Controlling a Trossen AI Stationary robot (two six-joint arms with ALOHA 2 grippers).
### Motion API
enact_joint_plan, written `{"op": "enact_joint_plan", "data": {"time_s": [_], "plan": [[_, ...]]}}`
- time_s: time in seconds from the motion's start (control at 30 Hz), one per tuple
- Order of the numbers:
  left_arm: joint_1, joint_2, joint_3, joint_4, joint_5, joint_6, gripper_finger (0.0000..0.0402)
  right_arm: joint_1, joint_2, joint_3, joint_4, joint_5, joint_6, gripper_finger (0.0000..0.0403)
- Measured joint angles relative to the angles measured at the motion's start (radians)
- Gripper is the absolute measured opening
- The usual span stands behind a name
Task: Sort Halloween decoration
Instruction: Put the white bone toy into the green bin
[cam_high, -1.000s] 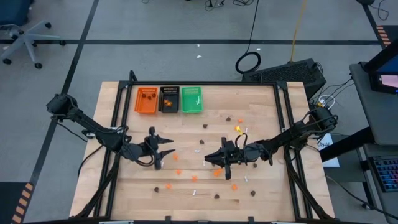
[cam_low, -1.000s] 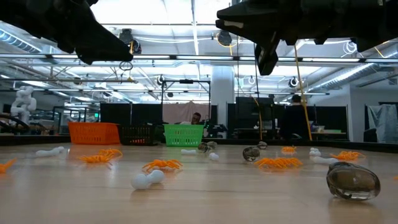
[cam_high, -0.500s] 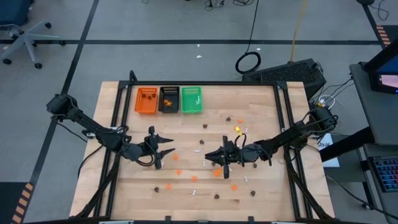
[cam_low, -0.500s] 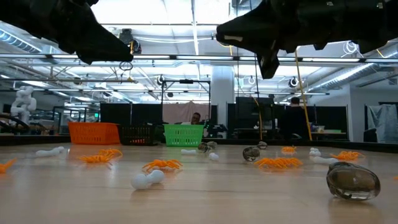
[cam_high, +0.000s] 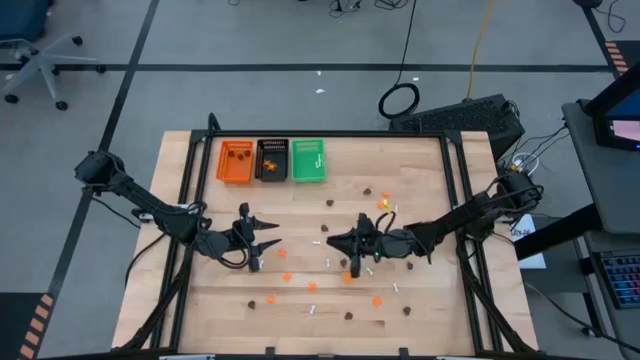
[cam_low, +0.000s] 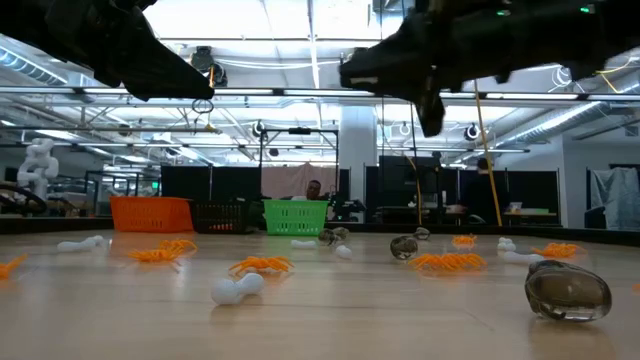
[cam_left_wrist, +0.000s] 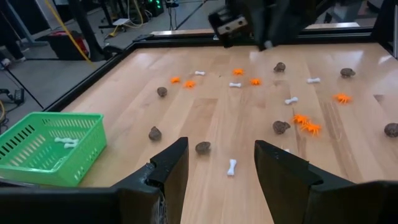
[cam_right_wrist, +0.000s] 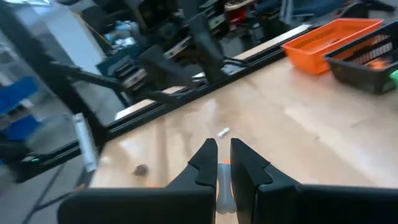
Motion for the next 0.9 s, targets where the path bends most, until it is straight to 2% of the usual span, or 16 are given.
{"op": "enact_joint_plan", "data": {"time_s": [0.1,0.3,0.4,0.57,0.7,0.83,0.9], "plan": [[0.0,0.0,0.0,-0.001,0.0,-0.018,0.0182,-0.05,0.0,0.09,-0.183,-0.014,-0.016,0.0004],[0.0,0.0,0.0,-0.009,0.0,-0.053,0.0182,-0.177,0.0,0.317,-0.623,-0.106,-0.09,0.0004],[0.0,0.0,0.0,-0.014,0.0,-0.071,0.0182,-0.244,0.0,0.411,-0.77,-0.15,-0.141,0.0004],[0.0,0.0,0.0,-0.02,0.0,-0.079,0.0182,-0.363,0.0,0.541,-0.895,-0.164,-0.229,0.0004],[-0.001,0.0,0.0,-0.021,0.0,-0.079,0.0182,-0.457,0.028,0.601,-0.899,-0.168,-0.309,0.0004],[-0.001,0.0,0.0,-0.032,0.0,-0.079,0.0182,-0.551,0.089,0.632,-0.904,-0.302,-0.32,0.0004],[0.0,0.0,0.0,-0.037,0.0,-0.079,0.0182,-0.584,0.131,0.651,-0.905,-0.325,-0.313,0.0004]]}}
